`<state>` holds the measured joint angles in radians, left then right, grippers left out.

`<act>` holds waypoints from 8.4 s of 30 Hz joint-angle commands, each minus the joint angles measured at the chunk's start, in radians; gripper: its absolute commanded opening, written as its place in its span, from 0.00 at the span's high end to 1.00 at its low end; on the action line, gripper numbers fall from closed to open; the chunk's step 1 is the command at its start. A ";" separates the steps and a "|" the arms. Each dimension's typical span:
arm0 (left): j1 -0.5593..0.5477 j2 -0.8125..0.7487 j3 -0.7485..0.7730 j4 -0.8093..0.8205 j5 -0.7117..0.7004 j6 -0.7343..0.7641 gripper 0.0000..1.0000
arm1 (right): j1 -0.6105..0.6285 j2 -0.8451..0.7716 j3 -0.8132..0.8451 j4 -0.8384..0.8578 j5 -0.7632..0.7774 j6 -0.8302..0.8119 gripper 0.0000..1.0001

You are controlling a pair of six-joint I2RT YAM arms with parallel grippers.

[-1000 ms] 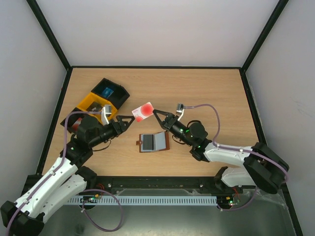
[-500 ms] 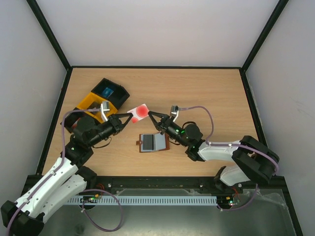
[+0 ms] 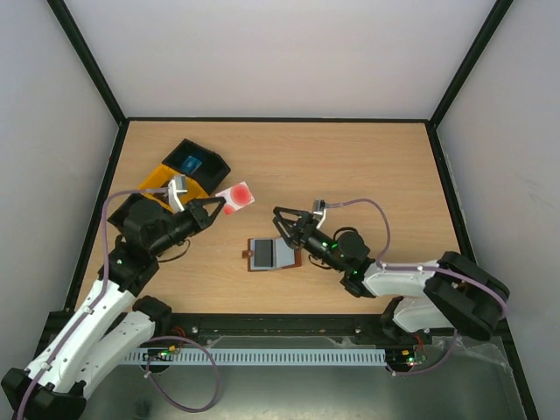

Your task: Take the credit cards out of the card holder

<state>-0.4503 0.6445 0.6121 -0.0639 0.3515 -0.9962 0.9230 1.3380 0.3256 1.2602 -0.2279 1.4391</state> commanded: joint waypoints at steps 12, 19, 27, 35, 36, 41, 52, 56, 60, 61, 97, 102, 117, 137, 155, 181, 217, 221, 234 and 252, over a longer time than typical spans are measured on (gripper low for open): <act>0.412 0.085 0.183 -0.425 0.189 0.270 0.97 | 0.002 -0.479 -0.113 -0.493 0.007 -0.303 0.02; 0.692 0.122 0.161 -0.539 0.309 0.366 0.97 | 0.002 -0.775 -0.120 -0.748 0.112 -0.387 0.02; 0.883 0.203 0.183 -0.622 0.203 0.466 0.97 | 0.002 -0.946 -0.039 -0.981 0.185 -0.486 0.03; 0.928 0.242 0.229 -0.670 0.037 0.513 0.97 | 0.002 -0.926 0.043 -1.086 0.104 -0.584 0.03; 0.931 0.246 0.236 -0.672 0.024 0.516 0.97 | 0.002 -0.915 0.050 -1.095 0.091 -0.591 0.02; 0.960 0.314 0.266 -0.674 -0.023 0.533 0.97 | 0.002 -0.861 0.055 -1.099 0.051 -0.602 0.02; 1.110 0.498 0.178 -0.524 0.136 0.562 0.97 | 0.002 -0.880 0.085 -1.176 0.136 -0.667 0.02; 1.127 0.523 0.166 -0.439 0.140 0.539 0.97 | 0.003 -0.888 0.073 -1.173 0.186 -0.680 0.03; 1.127 0.586 0.162 -0.403 0.126 0.539 0.97 | 0.002 -0.865 0.090 -1.206 0.234 -0.706 0.03; 1.126 0.598 0.162 -0.399 0.114 0.538 0.97 | 0.003 -0.862 0.093 -1.208 0.235 -0.708 0.02; 1.104 0.724 0.177 -0.309 0.068 0.481 0.93 | 0.003 -0.734 0.157 -1.162 0.389 -0.743 0.02; 1.092 0.756 0.211 -0.317 0.068 0.479 0.93 | 0.002 -0.723 0.162 -1.159 0.395 -0.749 0.03; 1.072 0.794 0.260 -0.336 0.017 0.495 0.97 | 0.002 -0.705 0.179 -1.162 0.418 -0.763 0.02; 1.021 0.820 0.301 -0.369 -0.106 0.473 0.79 | 0.002 -0.668 0.179 -1.152 0.382 -0.752 0.03; 0.960 0.673 0.322 -0.341 -0.077 0.423 0.35 | 0.002 -0.671 0.173 -1.197 0.373 -0.705 0.03; 0.564 0.377 0.323 -0.474 0.101 0.569 0.00 | 0.002 -0.519 0.131 -1.262 0.365 -0.554 0.08; 0.005 0.502 -0.112 0.060 0.138 0.267 0.15 | 0.011 0.076 0.214 -0.883 0.030 -0.512 0.78; -0.010 0.595 -0.130 0.148 0.170 0.252 0.22 | 0.013 0.137 0.207 -0.839 -0.001 -0.515 0.80; -0.026 0.764 -0.155 0.333 0.241 0.215 0.61 | 0.012 0.282 0.221 -0.821 0.015 -0.534 0.81; -0.051 0.896 -0.174 0.394 0.237 0.234 0.97 | 0.010 0.294 0.170 -0.727 0.034 -0.494 0.85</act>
<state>-0.4934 1.5154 0.4526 0.3122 0.5941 -0.7876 0.9298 1.6188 0.5175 0.4881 -0.2222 0.9291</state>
